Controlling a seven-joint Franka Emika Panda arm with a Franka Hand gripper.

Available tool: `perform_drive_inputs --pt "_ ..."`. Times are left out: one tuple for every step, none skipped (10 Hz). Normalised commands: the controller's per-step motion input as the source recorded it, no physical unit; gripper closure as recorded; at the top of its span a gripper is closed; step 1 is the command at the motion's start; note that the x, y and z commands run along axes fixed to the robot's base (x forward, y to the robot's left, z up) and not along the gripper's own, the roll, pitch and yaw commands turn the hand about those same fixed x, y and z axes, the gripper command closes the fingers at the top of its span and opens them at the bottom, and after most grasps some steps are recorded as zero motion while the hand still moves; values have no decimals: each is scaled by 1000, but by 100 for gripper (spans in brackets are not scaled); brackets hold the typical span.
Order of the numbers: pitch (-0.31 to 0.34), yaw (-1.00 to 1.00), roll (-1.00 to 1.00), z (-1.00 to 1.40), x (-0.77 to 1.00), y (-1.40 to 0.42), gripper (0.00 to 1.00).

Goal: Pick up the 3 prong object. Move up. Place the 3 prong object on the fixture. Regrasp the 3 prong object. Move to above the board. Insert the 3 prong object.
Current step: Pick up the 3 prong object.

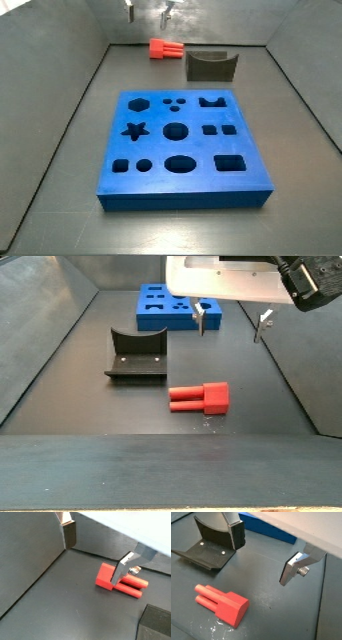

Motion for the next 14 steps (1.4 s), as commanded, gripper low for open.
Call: perform_drive_inputs --pt "-23 -663 126 -214 -117 280 0" --pt "0 -737 180 -286 -23 211 0" --pt "0 -763 191 -286 -11 183 0" --pt "0 -783 180 -286 -3 169 0" --pt "0 -777 200 -300 0 171 0" --pt "0 -777 214 -311 0 171 0" --pt "0 -774 214 -314 -3 171 0" --pt "0 -766 220 -320 -3 180 0" --pt "0 -766 229 -323 -3 174 0" --pt "0 -780 220 -314 0 163 0" --pt "0 -774 223 -291 0 169 0" --pt "0 -789 234 -311 0 151 0" --pt "0 -891 246 -289 0 66 0" --pt "0 -854 243 -309 51 109 0"
